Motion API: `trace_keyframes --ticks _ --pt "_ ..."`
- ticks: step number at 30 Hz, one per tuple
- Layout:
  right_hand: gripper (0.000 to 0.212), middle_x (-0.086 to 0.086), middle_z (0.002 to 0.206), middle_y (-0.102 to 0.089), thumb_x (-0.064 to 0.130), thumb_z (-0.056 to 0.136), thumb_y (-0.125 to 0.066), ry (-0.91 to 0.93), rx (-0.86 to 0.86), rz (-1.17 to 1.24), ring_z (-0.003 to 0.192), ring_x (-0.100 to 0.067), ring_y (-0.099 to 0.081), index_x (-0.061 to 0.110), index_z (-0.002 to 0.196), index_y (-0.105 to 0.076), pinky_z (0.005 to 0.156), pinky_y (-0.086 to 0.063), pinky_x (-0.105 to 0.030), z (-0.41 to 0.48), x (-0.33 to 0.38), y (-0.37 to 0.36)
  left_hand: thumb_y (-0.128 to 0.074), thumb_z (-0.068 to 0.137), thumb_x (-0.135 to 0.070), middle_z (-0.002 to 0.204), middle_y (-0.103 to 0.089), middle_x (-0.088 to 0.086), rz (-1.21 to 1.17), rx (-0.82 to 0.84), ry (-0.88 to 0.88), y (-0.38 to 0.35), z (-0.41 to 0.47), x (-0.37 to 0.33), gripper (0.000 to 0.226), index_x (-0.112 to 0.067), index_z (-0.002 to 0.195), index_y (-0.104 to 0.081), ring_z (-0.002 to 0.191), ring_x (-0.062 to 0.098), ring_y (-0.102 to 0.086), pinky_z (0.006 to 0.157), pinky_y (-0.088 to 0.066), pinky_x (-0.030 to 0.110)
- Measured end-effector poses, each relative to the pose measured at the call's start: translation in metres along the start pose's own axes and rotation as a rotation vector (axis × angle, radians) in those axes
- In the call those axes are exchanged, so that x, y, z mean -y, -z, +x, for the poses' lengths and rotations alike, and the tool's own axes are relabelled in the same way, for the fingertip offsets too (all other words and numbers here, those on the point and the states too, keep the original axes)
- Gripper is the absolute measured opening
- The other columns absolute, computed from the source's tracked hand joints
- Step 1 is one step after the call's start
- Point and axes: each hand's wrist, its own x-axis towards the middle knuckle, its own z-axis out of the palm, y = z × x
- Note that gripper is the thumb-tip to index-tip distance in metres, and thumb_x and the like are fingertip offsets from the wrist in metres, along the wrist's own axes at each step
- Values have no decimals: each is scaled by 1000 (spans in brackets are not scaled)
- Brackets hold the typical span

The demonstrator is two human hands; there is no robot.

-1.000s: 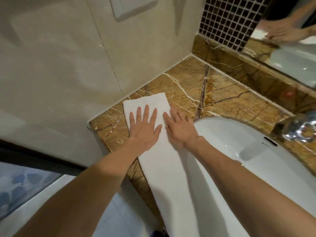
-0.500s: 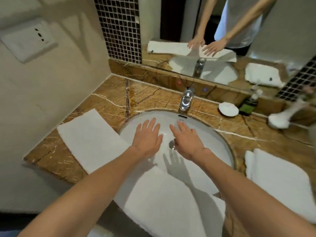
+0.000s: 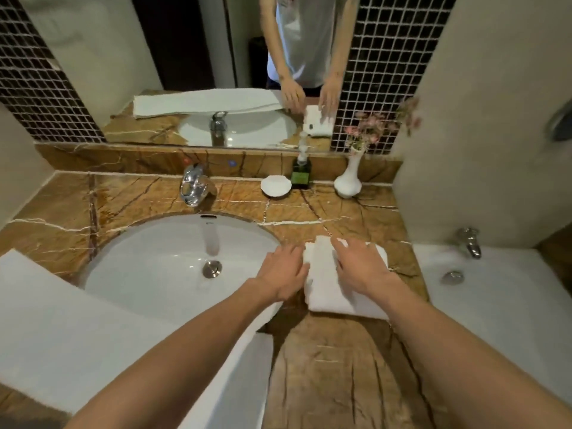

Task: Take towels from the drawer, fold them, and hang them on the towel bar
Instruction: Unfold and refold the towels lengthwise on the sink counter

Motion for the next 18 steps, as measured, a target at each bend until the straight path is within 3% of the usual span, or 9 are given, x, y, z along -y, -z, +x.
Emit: trace_keyframes --ticks 3,7,10,13,15,18 --pt "54 -17 145 -38 27 98 -40 -44 40 32 131 -34 -38 19 149 -25 107 -33 -45 -5 -39 -11 -37 99 -38 142 -43 14 -167 33 103 -19 17 -29 49 -10 138 -39 126 32 -43 103 -37 43" --pt "55 -20 151 -26 29 99 -40 -33 135 106 134 -38 -34 17 150 -21 108 -34 -43 -9 -76 -28 -42 99 -30 114 -59 18 -377 -33 243 -36 34 -52 35 -2 118 -52 102 30 -56 85 -43 35" --pt "56 -19 151 -25 31 100 -39 -36 188 196 130 -37 -38 15 150 -19 104 -40 -41 -5 -94 -38 -54 94 -32 120 -59 17 -536 -77 474 -39 46 -59 45 -1 126 -48 108 32 -56 84 -43 33" --pt "57 -19 149 -26 32 100 -37 -31 217 243 124 -38 -44 15 150 -17 100 -43 -42 -3 -98 -43 -65 87 -35 112 -61 13 -796 -10 663 -34 56 -63 46 -3 117 -52 98 29 -60 74 -49 34" --pt "58 -18 150 -26 32 99 -37 -30 200 252 123 -38 -45 17 151 -15 99 -43 -43 -2 -98 -44 -70 82 -34 103 -63 9 -875 50 695 -29 57 -68 39 -9 107 -55 90 25 -61 64 -49 31" --pt "52 -16 145 -36 33 99 -38 -77 89 348 120 -36 -49 17 146 -25 92 -44 -43 2 -101 -37 -70 78 -23 104 -66 11 -922 83 672 -24 58 -78 35 -9 109 -61 93 29 -64 79 -56 41"
